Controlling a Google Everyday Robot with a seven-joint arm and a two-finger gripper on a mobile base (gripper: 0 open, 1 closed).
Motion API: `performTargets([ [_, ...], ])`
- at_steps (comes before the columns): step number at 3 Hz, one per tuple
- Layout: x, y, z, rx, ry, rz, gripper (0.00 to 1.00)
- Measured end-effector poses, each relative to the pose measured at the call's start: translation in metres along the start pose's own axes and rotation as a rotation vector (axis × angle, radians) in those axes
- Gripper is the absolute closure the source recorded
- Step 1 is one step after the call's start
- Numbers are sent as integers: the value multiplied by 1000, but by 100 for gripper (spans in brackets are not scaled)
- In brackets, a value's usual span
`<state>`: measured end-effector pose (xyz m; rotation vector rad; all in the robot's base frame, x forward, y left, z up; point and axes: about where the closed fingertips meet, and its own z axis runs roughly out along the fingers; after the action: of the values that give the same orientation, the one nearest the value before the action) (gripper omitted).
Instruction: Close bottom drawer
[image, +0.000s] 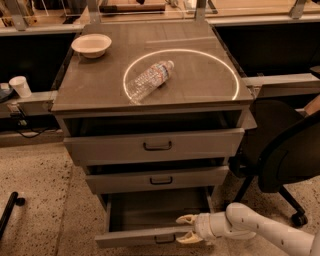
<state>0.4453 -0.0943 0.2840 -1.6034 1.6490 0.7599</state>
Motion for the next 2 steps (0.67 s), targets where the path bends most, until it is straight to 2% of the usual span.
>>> performTargets([
  [2,44,10,22,-14,-15,67,96],
])
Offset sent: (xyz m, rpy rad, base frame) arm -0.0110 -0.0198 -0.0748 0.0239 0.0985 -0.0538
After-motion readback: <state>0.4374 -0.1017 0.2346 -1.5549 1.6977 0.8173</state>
